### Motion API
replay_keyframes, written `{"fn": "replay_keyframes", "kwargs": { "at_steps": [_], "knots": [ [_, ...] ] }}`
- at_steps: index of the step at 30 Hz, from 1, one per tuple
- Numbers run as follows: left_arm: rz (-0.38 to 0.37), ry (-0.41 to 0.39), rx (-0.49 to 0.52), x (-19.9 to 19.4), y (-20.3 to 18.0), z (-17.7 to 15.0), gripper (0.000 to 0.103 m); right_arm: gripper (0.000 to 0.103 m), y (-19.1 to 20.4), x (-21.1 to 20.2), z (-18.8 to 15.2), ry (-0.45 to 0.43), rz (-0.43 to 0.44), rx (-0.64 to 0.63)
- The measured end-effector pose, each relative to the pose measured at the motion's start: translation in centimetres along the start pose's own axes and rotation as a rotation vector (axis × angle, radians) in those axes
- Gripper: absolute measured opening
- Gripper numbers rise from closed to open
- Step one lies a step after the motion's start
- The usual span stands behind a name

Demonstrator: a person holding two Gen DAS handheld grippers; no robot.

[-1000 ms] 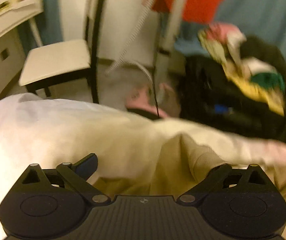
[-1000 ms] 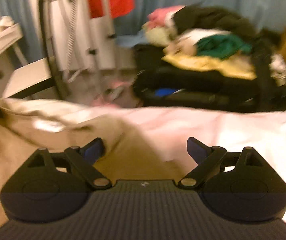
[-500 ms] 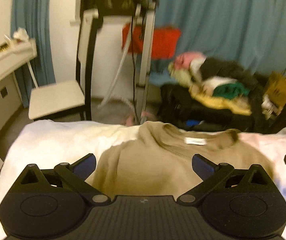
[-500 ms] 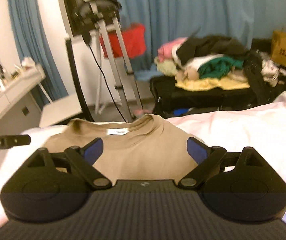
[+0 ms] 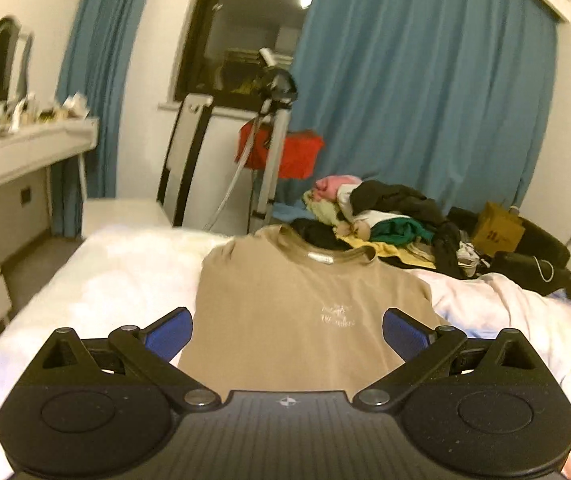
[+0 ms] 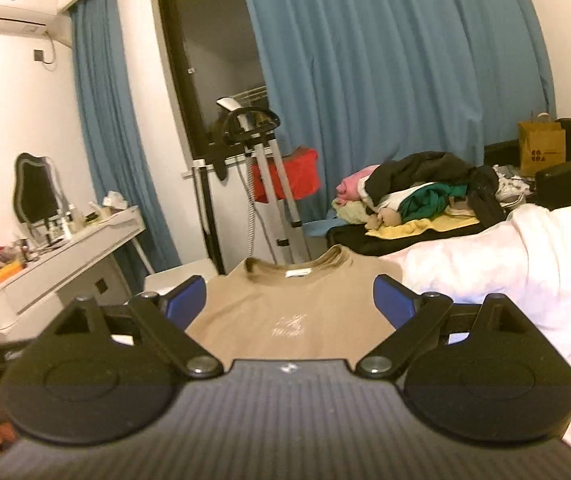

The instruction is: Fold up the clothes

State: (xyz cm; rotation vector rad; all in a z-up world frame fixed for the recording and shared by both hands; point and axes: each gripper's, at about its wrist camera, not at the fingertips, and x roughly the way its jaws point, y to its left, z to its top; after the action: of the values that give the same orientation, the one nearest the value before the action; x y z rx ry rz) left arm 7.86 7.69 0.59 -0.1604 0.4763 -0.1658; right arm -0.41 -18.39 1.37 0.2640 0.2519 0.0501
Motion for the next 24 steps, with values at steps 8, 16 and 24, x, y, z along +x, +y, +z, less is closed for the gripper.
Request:
{"fn": "replay_keyframes", "kwargs": {
  "at_steps": [8,16,24],
  "knots": [
    [0.029,0.092,-0.221,5.3,6.0,-0.4,0.094,0.092,-1.5,0.4,-3.4,-0.015,-0.017,0.062],
    [0.084,0.119,-0.369,14.8,11.3,0.1,0.092,0.092,-2.4,5.4,-7.3,0.048,-0.015,0.06],
    [0.13,0.105,-0.271,23.2,10.7,1.4,0.089,0.092,-4.2,11.7,-9.5,0.117,-0.022,0.032]
  ]
}}
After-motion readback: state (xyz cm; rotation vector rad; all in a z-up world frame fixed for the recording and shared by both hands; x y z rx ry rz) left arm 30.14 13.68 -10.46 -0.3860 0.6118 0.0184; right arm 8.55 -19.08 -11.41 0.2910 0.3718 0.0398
